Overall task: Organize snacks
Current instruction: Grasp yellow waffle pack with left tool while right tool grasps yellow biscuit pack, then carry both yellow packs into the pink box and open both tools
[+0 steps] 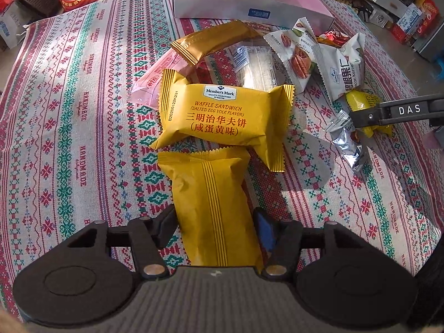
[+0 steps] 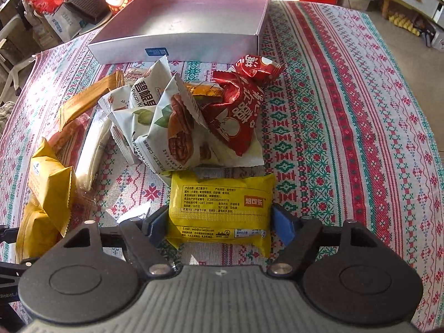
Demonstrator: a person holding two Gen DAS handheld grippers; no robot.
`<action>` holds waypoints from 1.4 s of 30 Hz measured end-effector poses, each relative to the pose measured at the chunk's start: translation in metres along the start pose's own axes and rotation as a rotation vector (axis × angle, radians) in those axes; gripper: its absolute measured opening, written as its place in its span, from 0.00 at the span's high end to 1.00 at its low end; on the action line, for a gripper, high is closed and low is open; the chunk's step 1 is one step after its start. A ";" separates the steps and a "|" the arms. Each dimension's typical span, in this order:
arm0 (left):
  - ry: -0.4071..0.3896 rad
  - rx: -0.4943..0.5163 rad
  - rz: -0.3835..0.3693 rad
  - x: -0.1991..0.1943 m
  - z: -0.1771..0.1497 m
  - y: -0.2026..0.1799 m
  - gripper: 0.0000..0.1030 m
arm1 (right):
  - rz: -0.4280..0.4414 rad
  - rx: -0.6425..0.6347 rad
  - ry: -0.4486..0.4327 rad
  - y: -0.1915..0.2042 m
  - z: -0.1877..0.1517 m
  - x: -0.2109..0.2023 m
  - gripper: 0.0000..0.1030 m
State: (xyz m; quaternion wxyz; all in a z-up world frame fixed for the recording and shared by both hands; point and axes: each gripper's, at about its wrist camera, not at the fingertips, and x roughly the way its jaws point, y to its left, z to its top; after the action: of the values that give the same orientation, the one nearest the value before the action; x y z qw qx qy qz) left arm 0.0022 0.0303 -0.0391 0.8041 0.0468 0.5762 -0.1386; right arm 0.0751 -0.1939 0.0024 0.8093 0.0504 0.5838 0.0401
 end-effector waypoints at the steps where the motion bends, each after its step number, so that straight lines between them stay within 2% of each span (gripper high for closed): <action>1: -0.002 -0.005 -0.005 -0.002 0.000 0.002 0.45 | -0.003 -0.002 -0.004 0.001 -0.002 -0.002 0.31; 4: -0.006 -0.004 -0.009 -0.007 -0.002 0.005 0.52 | -0.008 -0.007 -0.015 0.004 -0.004 -0.003 0.34; 6: -0.007 0.000 -0.012 -0.009 -0.003 0.006 0.53 | -0.007 -0.005 -0.022 0.005 -0.006 -0.005 0.35; 17: -0.024 0.048 -0.061 -0.031 -0.013 -0.005 0.54 | 0.030 0.003 -0.063 0.002 -0.013 -0.025 0.35; 25: -0.061 0.101 -0.141 -0.052 -0.019 -0.024 0.54 | 0.084 0.007 -0.114 0.001 -0.016 -0.049 0.36; 34: -0.129 0.120 -0.207 -0.071 -0.008 -0.034 0.55 | 0.140 0.025 -0.188 0.000 -0.009 -0.077 0.36; 42: -0.169 0.093 -0.212 -0.072 0.015 -0.039 0.55 | 0.137 0.039 -0.214 0.001 0.007 -0.080 0.35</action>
State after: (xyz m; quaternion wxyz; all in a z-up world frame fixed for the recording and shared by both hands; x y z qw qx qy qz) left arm -0.0166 0.0017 0.0362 0.8275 0.0112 0.5011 -0.2529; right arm 0.0563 -0.2034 0.0802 0.8612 0.1097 0.4900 0.0784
